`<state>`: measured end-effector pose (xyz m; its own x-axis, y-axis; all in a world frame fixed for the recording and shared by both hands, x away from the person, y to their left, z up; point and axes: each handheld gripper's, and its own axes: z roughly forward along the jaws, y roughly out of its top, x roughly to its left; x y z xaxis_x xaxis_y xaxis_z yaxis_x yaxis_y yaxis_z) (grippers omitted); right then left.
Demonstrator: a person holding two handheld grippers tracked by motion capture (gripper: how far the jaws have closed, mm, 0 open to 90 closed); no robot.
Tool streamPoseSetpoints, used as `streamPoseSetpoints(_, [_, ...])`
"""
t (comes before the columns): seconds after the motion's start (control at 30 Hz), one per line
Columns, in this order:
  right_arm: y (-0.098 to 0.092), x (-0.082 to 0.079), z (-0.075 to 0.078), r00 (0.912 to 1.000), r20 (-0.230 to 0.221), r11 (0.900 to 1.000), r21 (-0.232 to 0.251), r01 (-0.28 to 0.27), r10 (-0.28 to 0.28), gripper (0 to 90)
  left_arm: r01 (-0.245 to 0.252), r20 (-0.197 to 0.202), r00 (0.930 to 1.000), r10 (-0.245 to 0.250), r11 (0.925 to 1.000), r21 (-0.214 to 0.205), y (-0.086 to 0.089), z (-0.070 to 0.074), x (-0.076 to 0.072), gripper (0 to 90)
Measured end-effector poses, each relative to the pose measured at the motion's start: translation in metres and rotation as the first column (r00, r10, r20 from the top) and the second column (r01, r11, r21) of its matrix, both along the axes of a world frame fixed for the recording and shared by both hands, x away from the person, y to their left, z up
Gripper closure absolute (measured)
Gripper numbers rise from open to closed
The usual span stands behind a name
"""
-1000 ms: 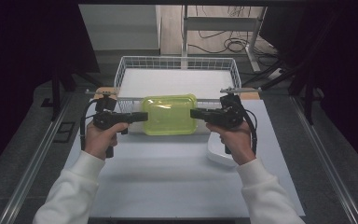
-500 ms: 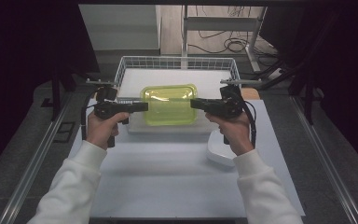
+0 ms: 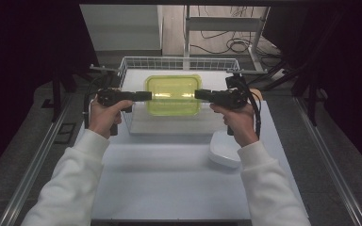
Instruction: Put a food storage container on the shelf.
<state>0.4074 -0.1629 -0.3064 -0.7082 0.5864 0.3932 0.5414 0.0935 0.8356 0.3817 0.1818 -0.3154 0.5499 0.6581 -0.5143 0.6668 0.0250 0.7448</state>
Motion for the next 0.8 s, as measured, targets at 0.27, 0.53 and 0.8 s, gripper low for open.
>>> streamPoseSetpoints(0.27, [-0.004, 0.019, 0.012, 0.9996, -0.017, 0.9997, 0.009, 0.023, -0.023, 78.1, 0.003, -0.013, 0.9999, -0.003, 1.0, 0.001, -0.005, 0.013, 0.025, 79.7])
streamPoseSetpoints(0.53, [-0.008, 0.043, 0.019, 0.9984, -0.042, 0.9992, 0.011, 0.038, -0.038, 78.1, 0.004, -0.037, 0.9993, -0.005, 0.9999, -0.01, -0.008, 0.017, 0.053, 79.7])
streamPoseSetpoints(0.8, [-0.007, 0.066, 0.007, 0.9921, -0.114, 0.9986, 0.0, 0.053, -0.053, 78.2, -0.012, -0.098, 0.9951, 0.01, 0.9998, -0.015, -0.01, 0.004, 0.075, 79.6])
